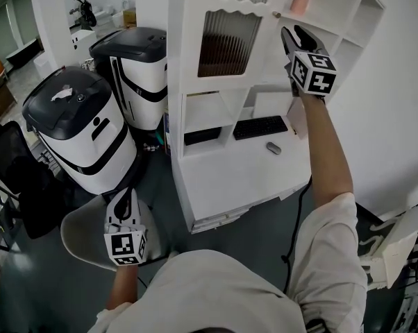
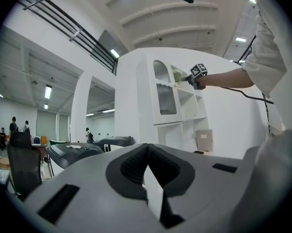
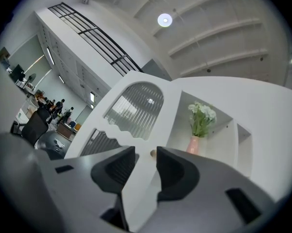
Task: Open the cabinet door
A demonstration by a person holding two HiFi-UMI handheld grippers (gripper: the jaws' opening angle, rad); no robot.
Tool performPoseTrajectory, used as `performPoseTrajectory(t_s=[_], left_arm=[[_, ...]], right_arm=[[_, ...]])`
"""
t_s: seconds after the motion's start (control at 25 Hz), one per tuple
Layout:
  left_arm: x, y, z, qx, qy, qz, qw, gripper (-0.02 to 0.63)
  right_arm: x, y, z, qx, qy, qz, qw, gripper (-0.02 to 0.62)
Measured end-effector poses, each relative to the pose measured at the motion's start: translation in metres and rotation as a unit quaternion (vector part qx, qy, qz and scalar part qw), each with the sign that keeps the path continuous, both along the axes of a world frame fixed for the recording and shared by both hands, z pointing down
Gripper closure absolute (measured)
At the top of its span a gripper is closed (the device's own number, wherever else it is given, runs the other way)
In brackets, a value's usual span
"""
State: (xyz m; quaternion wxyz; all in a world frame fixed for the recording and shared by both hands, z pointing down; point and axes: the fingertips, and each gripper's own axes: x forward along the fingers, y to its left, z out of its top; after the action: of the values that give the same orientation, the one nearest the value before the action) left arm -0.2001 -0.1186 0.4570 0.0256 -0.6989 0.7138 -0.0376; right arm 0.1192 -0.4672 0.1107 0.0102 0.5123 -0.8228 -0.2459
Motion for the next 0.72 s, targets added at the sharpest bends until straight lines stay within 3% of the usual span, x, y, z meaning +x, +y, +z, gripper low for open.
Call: performPoseTrajectory(t_s=[0.72], left_arm=[[-0.020, 0.009, 0.006, -0.009, 0.001, -0.041, 0.9991, 0.606]], right_arm=[[-0.013, -0.064, -0.006, -0.022, 0.021, 0.021, 0.999, 0.463]])
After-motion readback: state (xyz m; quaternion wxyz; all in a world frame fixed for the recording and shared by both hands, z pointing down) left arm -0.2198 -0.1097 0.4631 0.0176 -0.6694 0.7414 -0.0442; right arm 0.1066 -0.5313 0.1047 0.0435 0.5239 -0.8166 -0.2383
